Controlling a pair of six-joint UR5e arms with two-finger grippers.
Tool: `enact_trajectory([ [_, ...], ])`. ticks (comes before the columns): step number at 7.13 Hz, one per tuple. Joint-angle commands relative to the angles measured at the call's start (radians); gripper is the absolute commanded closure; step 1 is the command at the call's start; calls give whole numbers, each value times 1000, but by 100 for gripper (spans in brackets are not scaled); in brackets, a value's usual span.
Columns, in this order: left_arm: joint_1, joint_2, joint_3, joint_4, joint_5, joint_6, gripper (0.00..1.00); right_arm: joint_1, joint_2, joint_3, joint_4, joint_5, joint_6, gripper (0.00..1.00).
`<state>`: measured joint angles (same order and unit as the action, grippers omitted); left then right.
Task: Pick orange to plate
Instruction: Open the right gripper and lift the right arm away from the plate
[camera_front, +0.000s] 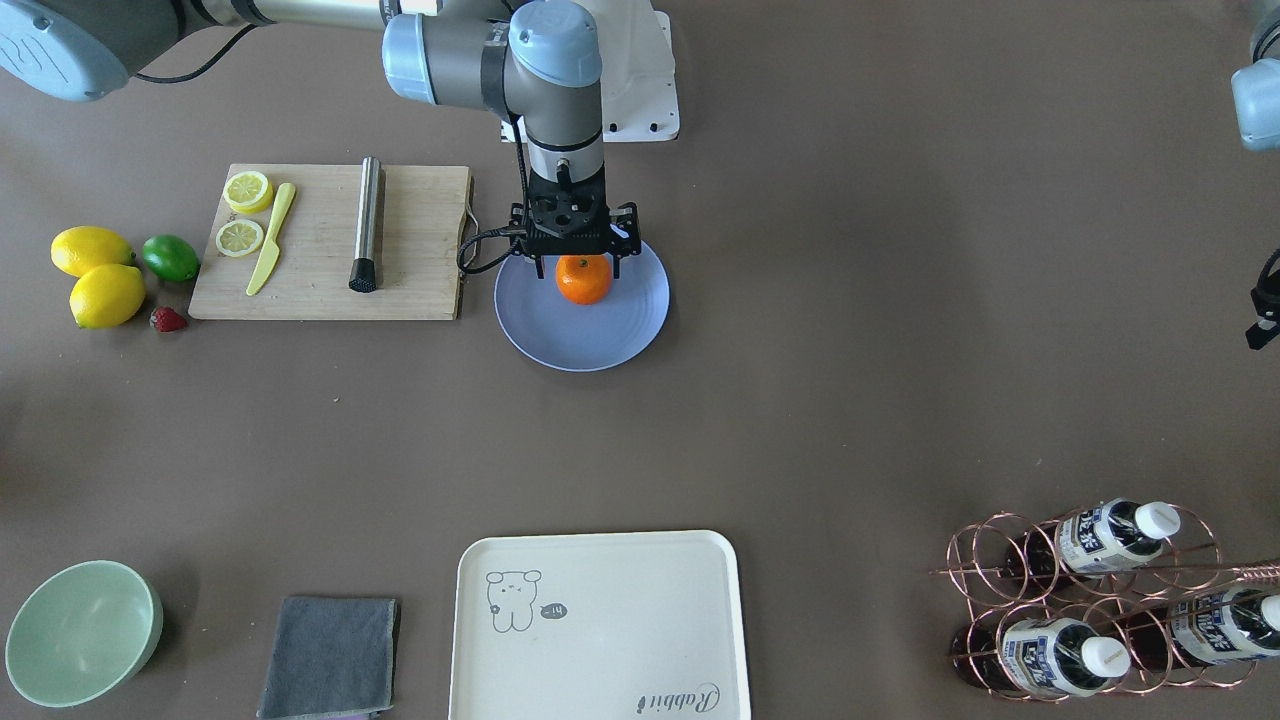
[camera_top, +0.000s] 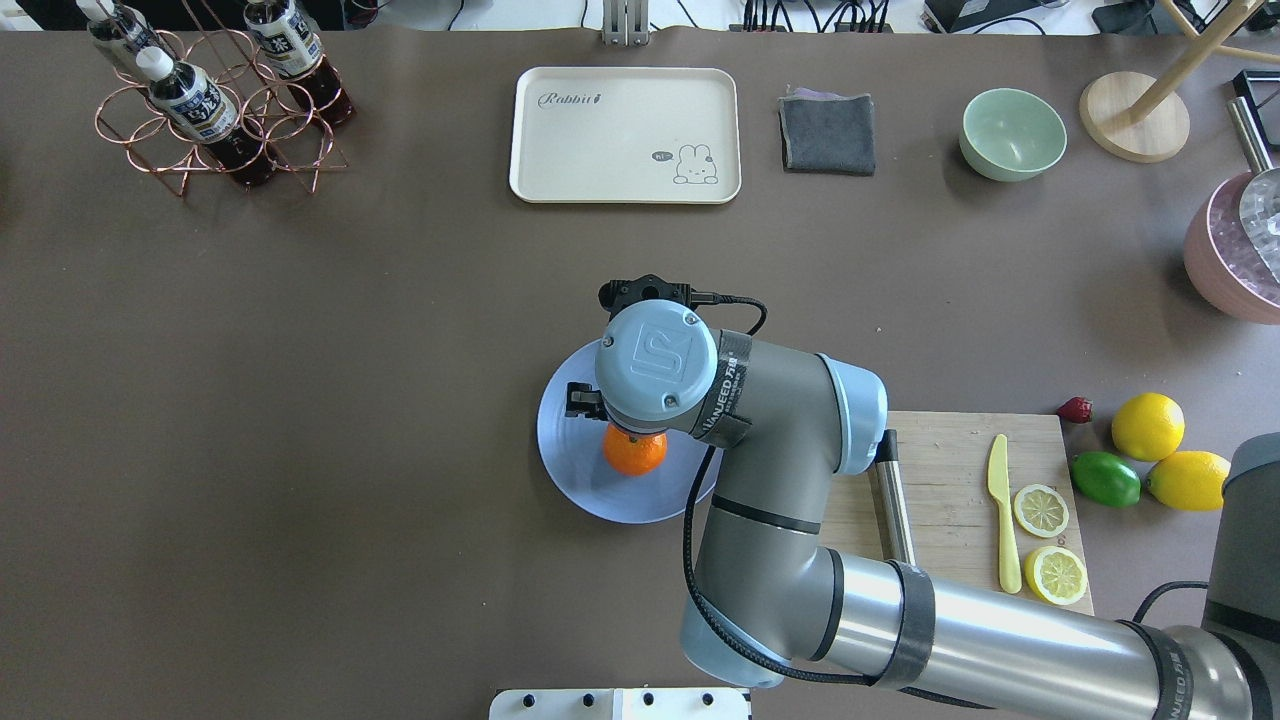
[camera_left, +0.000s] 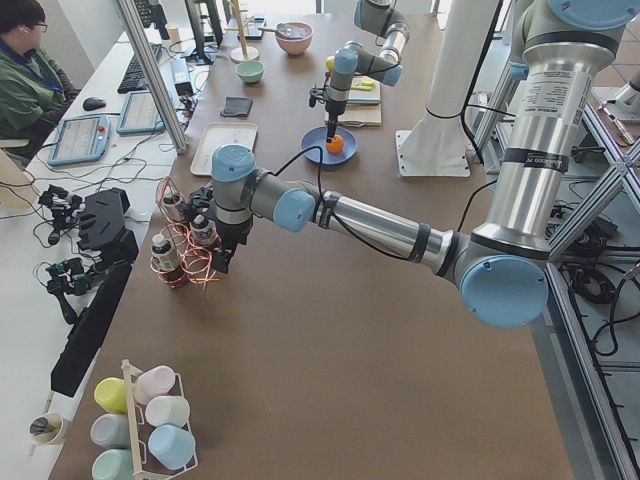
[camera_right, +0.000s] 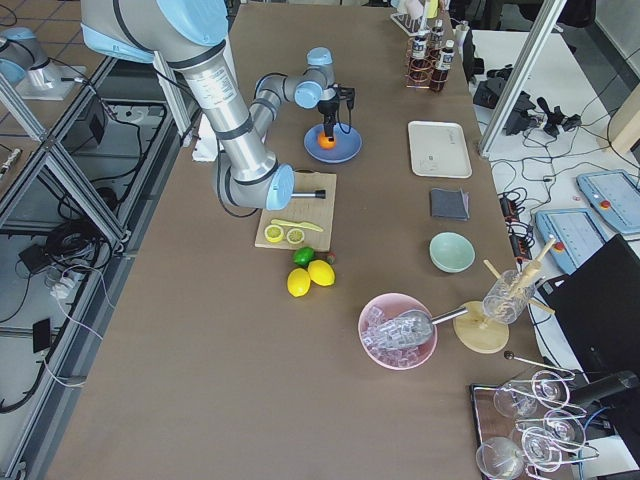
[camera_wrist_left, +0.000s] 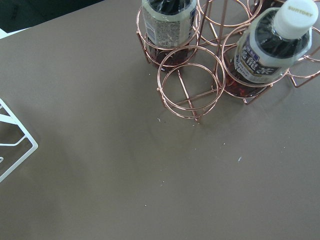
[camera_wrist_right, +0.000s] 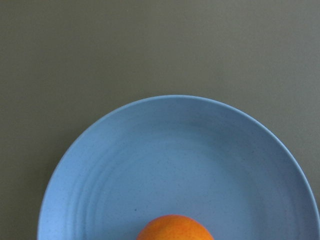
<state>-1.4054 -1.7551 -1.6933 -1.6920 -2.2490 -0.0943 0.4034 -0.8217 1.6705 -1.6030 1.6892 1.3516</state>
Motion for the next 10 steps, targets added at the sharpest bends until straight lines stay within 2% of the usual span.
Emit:
enact_trajectory([
  [1,-65,19,4,50,-1,138,2,70,-11,162,-169,82,-5,0],
  [2,-111,41,4,89,-1,247,2,125,-36,243,-236,116,-12,0],
  [3,-151,66,1,101,-1,301,2,228,-95,315,-261,200,-47,0],
  [4,-176,90,-2,104,-15,318,2,365,-173,352,-264,321,-209,0],
  [5,-191,92,1,123,-67,318,2,471,-288,370,-256,387,-412,0],
  [6,-231,124,-2,133,-124,318,2,608,-400,365,-255,471,-644,0],
  [8,-241,150,-2,124,-138,318,2,866,-570,320,-259,597,-1005,0],
  [10,-222,151,9,123,-126,318,2,1068,-635,194,-259,598,-1279,0],
])
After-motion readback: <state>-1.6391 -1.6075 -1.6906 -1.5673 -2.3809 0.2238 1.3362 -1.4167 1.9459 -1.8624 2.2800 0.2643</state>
